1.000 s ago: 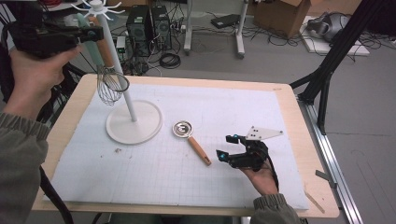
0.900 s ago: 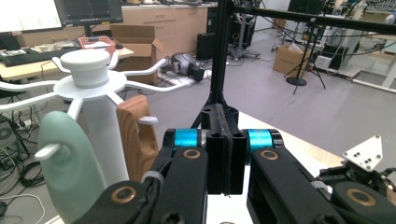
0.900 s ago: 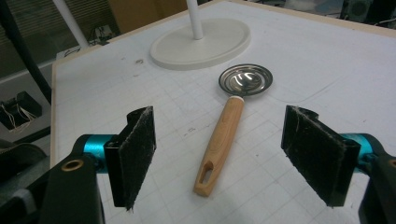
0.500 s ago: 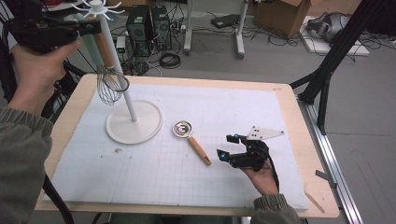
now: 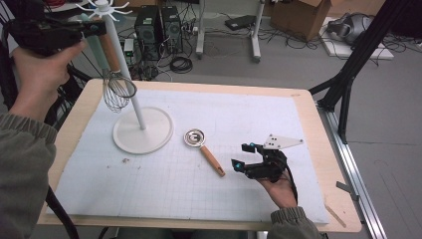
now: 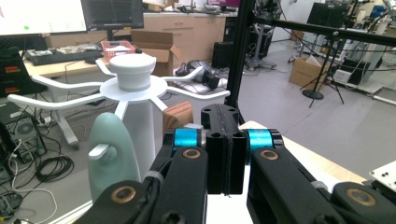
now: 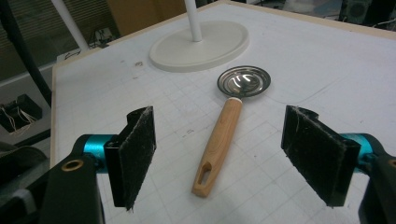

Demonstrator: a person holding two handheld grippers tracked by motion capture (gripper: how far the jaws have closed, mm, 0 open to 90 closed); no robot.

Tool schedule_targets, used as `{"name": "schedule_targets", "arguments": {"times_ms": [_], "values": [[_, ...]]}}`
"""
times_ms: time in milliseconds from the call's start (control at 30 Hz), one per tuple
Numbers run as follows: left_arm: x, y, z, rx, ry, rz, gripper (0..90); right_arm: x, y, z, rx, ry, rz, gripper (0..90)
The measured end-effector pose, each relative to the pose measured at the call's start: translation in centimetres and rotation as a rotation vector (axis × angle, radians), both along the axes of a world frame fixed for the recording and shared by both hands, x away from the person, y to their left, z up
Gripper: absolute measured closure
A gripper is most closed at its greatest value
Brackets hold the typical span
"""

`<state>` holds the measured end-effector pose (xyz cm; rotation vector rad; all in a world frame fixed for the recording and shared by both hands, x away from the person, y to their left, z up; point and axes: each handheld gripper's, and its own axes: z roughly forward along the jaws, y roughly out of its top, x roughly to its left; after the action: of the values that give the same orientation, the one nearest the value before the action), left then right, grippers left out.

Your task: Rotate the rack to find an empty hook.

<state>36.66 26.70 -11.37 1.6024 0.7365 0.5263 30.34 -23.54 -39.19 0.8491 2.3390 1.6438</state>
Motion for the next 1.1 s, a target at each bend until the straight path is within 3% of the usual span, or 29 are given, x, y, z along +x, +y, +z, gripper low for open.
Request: {"name": "schedule_targets", "arguments": {"times_ms": [433, 733, 1100], "values": [[0.0, 0.7, 0.0, 0.008, -0.002, 0.029, 89.5, 0.0, 0.0, 0.0, 0.001, 0.005, -0.002, 25.4], [0.0, 1.4, 0.1, -0.021, -0.007, 0.044, 89.5, 0.0, 0.0, 0.0, 0.000, 0.004, -0.002, 25.4], [0.1, 1.9, 0.1, -0.014, -0.007, 0.063, 89.5, 0.0, 0.0, 0.0, 0.001, 0.005, -0.001, 25.4]]}}
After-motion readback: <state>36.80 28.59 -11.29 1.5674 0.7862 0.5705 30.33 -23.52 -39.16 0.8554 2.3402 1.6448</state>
